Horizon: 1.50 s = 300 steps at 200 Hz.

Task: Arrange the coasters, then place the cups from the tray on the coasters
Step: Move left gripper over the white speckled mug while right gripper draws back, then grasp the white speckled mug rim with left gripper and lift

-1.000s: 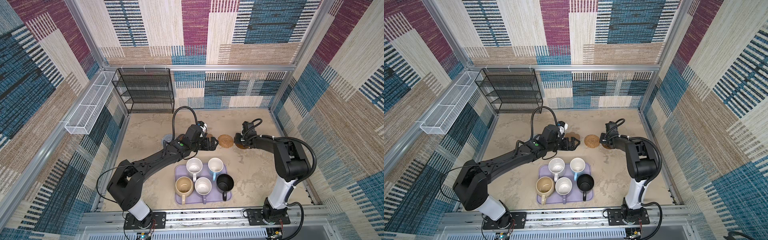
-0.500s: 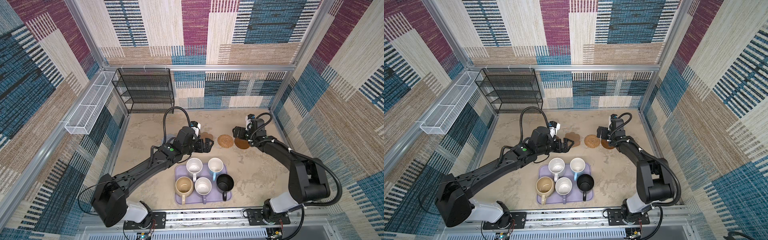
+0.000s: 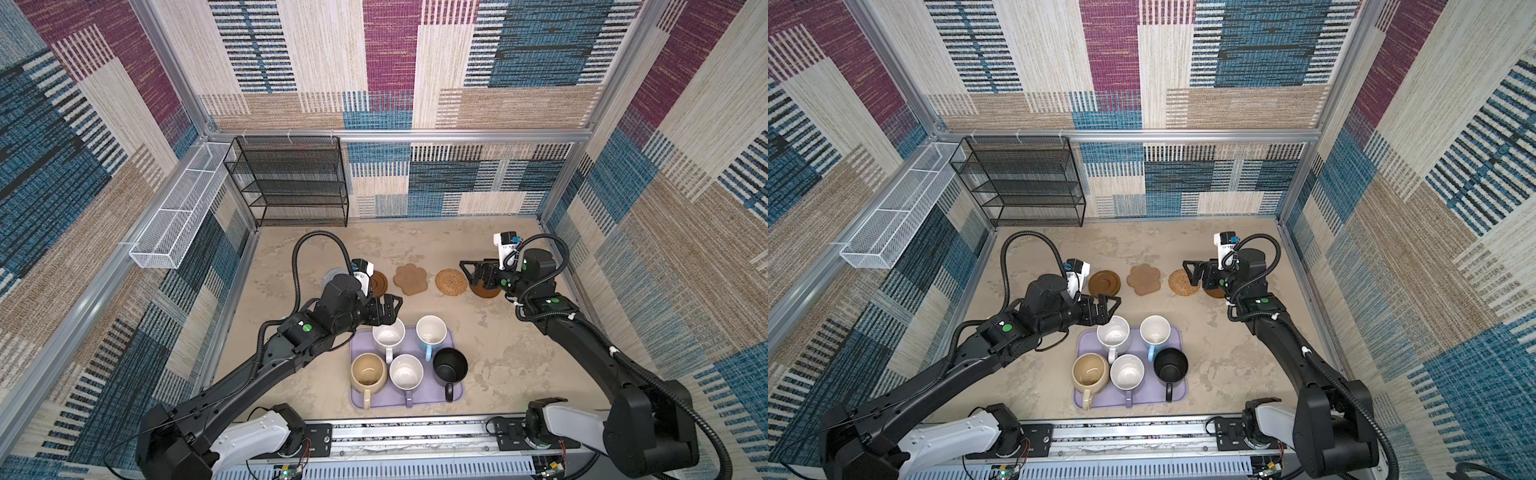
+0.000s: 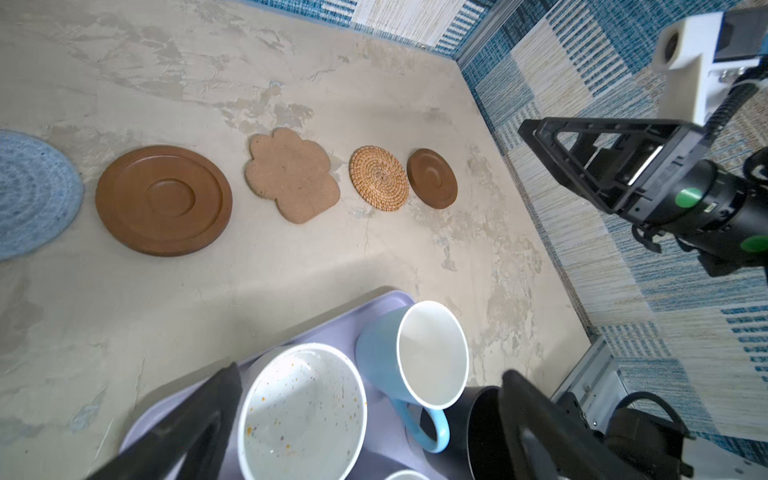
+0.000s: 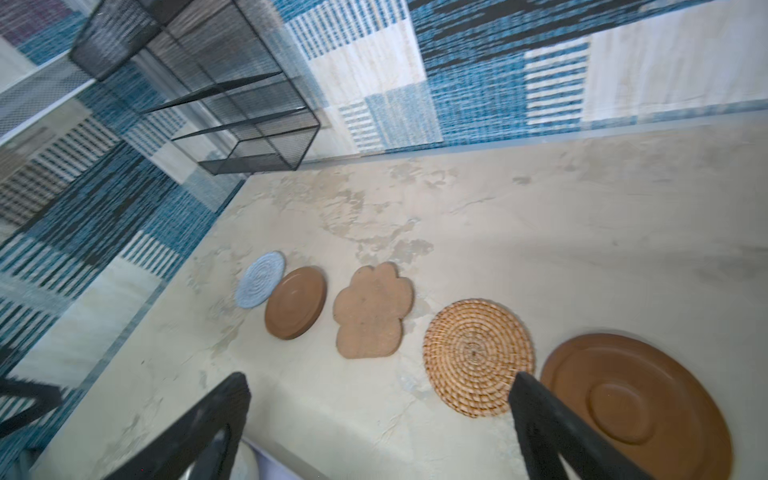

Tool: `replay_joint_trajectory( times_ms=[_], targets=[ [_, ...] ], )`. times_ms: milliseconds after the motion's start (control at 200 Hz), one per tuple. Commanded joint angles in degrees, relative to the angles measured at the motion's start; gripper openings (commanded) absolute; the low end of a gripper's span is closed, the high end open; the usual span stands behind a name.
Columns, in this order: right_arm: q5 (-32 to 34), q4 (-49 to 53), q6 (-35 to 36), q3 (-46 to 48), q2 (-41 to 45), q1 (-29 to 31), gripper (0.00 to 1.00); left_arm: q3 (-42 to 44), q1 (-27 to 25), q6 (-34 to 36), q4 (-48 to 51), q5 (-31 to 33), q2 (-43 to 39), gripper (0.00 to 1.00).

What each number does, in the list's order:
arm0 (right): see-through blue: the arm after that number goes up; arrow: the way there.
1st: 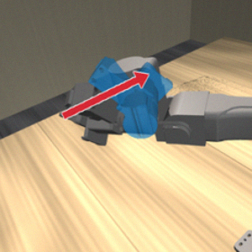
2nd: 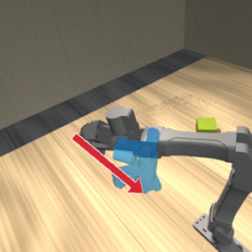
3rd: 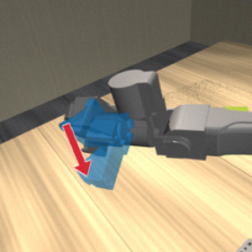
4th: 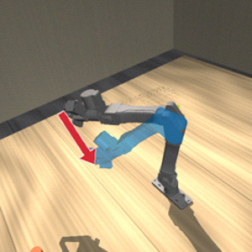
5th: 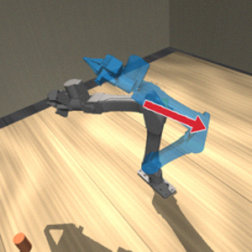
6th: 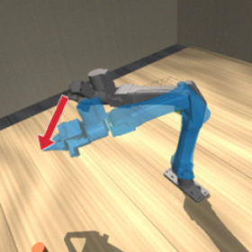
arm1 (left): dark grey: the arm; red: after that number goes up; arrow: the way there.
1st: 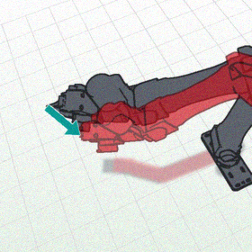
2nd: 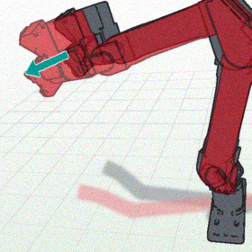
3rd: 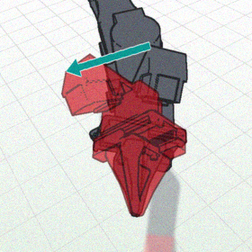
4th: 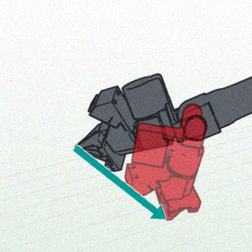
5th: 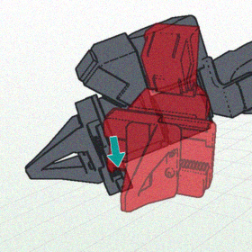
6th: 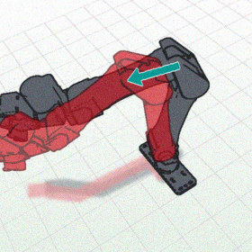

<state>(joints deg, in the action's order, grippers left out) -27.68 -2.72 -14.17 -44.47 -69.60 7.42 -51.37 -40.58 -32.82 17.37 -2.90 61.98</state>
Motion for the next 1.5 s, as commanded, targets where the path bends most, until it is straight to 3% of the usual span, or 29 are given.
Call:
replay_joint_trajectory(
  times_ms=[0, 115, 311, 471, 811, 1072, 1498],
  targets=[
    [-12.00, -3.42, -1.13, -0.30, -1.59, 0.13, 1.00, -0.13, 0.07, -1.47, 5.97, -1.37, -0.05, 1.00],
    [-15.19, -8.19, 2.56, 3.94, 1.13, 2.45, 1.00, -0.31, -0.01, -2.91, 10.13, -2.29, 0.33, 1.00],
    [-7.12, -6.77, 6.98, 5.01, 2.19, 10.54, 0.99, 1.87, -1.14, -6.48, 14.35, -1.55, 0.17, 1.00],
    [-4.90, -9.31, 7.42, 5.65, 1.46, 15.21, 0.99, 2.26, -3.38, -11.08, 18.29, 0.63, 2.11, 0.99],
    [-2.54, -9.85, 8.37, 6.59, 1.94, 15.98, 0.96, -2.16, -9.81, -19.49, 23.77, 7.99, 7.48, 0.68],
    [-1.79, -11.02, 7.76, 7.51, 3.04, 16.05, 0.96, -7.29, -13.28, -24.07, 29.40, 11.44, 15.32, 0.57],
    [-1.24, -11.56, 7.67, 7.90, 3.08, 16.00, 0.97, -11.03, -16.13, -25.97, 29.51, 11.69, 22.79, 0.38]
  ],
)
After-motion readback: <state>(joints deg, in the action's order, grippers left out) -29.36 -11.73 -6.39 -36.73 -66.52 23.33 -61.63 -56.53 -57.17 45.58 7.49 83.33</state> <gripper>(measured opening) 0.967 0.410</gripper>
